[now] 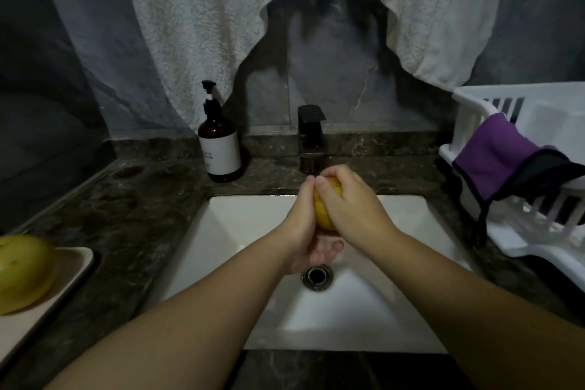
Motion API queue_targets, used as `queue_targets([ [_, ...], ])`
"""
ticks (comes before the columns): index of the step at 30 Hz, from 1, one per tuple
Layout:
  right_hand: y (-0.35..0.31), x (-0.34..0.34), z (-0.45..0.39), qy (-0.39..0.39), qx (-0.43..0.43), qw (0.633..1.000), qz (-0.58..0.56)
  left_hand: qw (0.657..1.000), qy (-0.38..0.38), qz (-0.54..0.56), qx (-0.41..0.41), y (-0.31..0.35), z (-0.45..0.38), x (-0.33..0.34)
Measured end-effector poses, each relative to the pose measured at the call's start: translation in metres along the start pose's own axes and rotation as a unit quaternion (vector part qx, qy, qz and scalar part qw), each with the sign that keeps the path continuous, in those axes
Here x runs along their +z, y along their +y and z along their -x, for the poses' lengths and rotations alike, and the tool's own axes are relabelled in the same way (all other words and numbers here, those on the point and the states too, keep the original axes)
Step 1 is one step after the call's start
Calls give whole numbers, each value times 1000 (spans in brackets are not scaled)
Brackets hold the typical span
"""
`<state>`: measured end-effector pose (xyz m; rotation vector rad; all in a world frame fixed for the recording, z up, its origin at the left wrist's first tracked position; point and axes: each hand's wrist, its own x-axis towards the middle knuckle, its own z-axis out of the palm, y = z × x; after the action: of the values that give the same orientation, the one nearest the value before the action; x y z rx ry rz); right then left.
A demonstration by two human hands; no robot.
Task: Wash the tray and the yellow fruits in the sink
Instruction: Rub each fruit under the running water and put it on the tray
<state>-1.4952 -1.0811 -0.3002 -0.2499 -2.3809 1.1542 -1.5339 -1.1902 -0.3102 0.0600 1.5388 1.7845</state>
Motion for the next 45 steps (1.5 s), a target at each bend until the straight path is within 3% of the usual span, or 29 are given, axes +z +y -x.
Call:
queue_targets([
  [2, -2, -6, -2, -29, -19, 999, -8, 999, 1, 15, 37, 0, -2, -2],
  [5, -6, -8, -1, -83, 127, 984, -95, 985, 51, -27, 164, 1, -13, -4],
  [7, -5, -5, 3, -101, 173, 980, -17, 987, 43, -49, 148, 0, -13, -6],
  [10, 4, -3, 5, -83, 115, 988, 52, 997, 19, -30, 65, -1, -12, -9],
  [12, 0, -3, 6, -98, 147, 983, -43, 990, 48, -42, 128, 2, -14, -8],
  [14, -5, -2, 1, -111, 229, 948, -189, 964, 93, -117, 222, 6, -15, -7],
  [15, -6, -2, 1, -103, 229, 945, -210, 956, 99, -135, 241, 6, -13, -6],
  [17, -3, 0, 3, -51, 120, 986, -103, 976, 73, -89, 185, 4, -10, -6],
  [19, 3, -1, 3, -5, -8, 1000, 26, 993, 41, -29, 104, 5, -5, -5],
  [20, 3, -2, 3, -18, -9, 999, 28, 992, 42, -37, 109, 4, -8, -6],
  [23, -4, -2, 1, -80, 178, 968, -160, 961, 98, -138, 219, 4, -14, -7],
  [24, -4, -2, 0, -84, 191, 965, -156, 959, 99, -149, 218, 3, -13, -8],
  [26, 4, -2, 0, -41, 92, 995, -2, 987, 45, -104, 117, 2, -8, -8],
  [28, 6, -4, 3, -9, 0, 997, 82, 998, 1, -53, 43, 4, -1, -7],
  [29, 5, -4, 3, -26, 12, 998, 49, 996, 8, -61, 68, 4, -3, -8],
  [32, -2, -2, 1, -76, 174, 971, -143, 968, 86, -138, 191, 4, -8, -8],
  [33, -3, -2, 1, -70, 169, 975, -127, 973, 70, -138, 174, 2, -6, -7],
  [36, 4, -2, 0, 7, 41, 998, 39, 995, 4, -70, 74, 5, 2, -4],
  [37, 4, -2, -1, -6, 42, 999, 22, 993, 8, -63, 97, 5, -2, -4],
  [39, -4, -3, -1, -50, 136, 983, -116, 979, 58, -79, 178, 3, -8, -4],
  [40, -4, -2, -1, -60, 172, 973, -142, 979, 64, -85, 173, 3, -6, -3],
  [41, -4, -3, -1, -63, 162, 977, -124, 986, 54, -76, 140, 2, -5, -2],
  [43, 2, -3, -2, -39, 61, 997, 19, 999, 7, -20, 40, 3, 3, -5],
  [44, 3, -3, -1, -27, 38, 998, 48, 999, -5, -19, 35, 5, 2, -6],
  [45, 4, -3, -1, -44, 57, 997, 21, 995, 12, -46, 83, 4, -4, -9],
])
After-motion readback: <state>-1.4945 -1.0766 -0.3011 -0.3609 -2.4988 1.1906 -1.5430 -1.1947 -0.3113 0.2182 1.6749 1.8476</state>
